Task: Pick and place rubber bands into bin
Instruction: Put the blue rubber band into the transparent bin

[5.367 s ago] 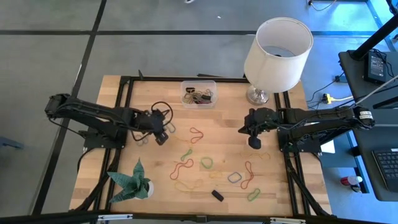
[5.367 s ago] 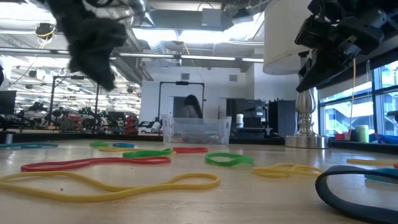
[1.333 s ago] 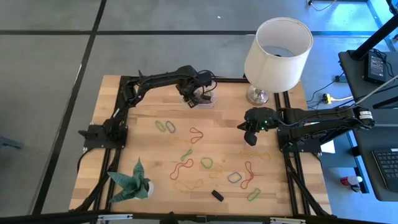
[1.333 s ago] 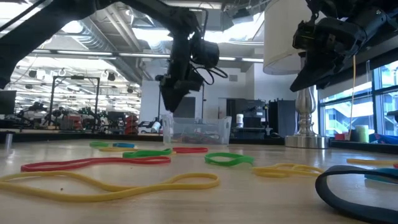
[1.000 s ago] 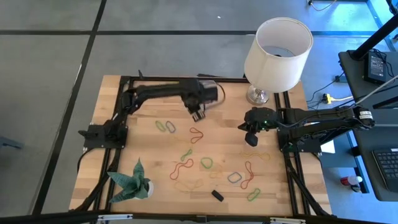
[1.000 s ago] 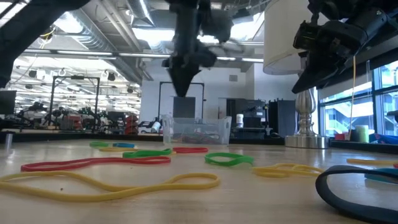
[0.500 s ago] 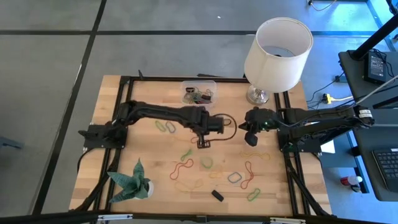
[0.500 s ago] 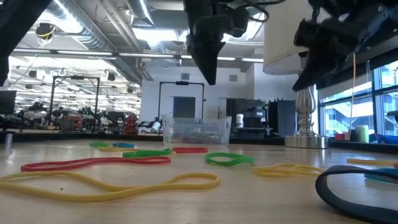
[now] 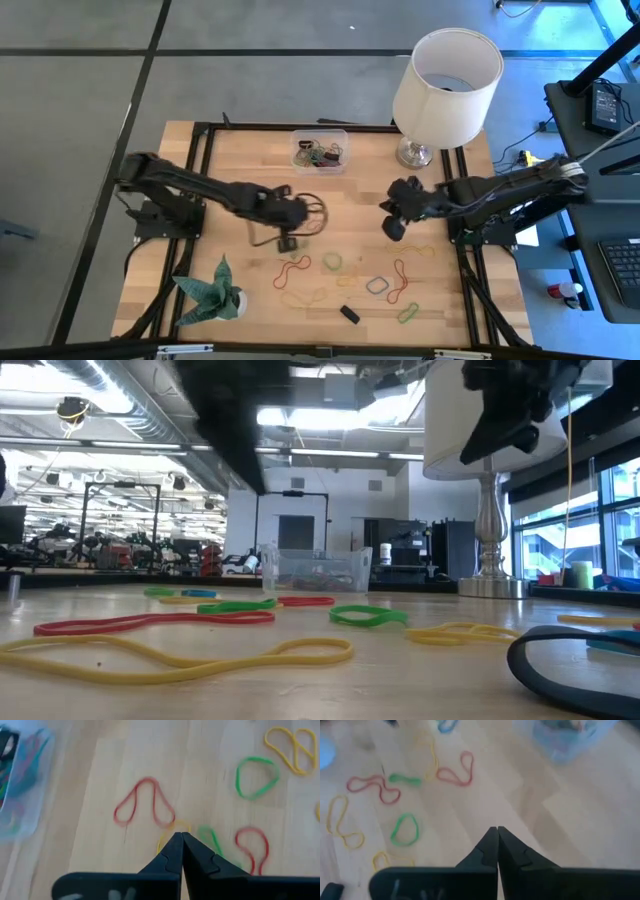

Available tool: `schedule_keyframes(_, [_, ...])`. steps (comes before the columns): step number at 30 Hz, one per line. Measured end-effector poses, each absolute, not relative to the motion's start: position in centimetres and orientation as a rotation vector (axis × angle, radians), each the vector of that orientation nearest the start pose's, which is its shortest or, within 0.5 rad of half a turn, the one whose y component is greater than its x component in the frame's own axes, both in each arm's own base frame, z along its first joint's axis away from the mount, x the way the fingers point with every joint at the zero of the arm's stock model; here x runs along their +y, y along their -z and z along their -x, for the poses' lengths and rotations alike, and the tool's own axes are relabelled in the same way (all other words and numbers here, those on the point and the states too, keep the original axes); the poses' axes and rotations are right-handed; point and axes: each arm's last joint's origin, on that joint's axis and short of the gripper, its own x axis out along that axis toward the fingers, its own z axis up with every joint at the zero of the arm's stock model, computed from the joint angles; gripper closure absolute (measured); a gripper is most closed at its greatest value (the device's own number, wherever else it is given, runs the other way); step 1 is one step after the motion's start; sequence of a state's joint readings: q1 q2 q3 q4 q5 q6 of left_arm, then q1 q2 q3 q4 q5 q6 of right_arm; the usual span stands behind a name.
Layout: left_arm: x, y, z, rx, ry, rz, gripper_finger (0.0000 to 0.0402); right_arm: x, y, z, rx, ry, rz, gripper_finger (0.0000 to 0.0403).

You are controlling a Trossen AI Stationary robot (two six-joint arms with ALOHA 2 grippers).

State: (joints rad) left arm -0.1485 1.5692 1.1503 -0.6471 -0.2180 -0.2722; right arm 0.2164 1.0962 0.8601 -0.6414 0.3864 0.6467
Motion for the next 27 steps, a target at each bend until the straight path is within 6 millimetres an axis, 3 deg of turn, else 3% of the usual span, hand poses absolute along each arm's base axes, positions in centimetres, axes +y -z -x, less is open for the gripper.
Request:
schedule_keyframes(6, [-3.6,-24.7,-24.2,0.909,-0.197,0.136,0.04,6.4,-26.5,-24.6,0.965,0.521,-0.378,0.0402])
schedule_keyframes(13, [-2.9,-26.4,-18.6,0.727,-0.182,0.122,0.0399,9.9,-25.4,-27.9,1.159,0.681,-0.547,0.0399])
schedule_keyframes(19, [-2.4,-27.1,-15.7,0.625,-0.151,0.102,0.04,12.4,-22.4,-28.6,1.308,0.801,-0.751,0.0385])
schedule_keyframes(27, [-2.1,-26.6,-14.4,0.614,-0.144,0.099,0.04,15.9,-19.5,-28.5,1.418,0.789,-0.773,0.0336])
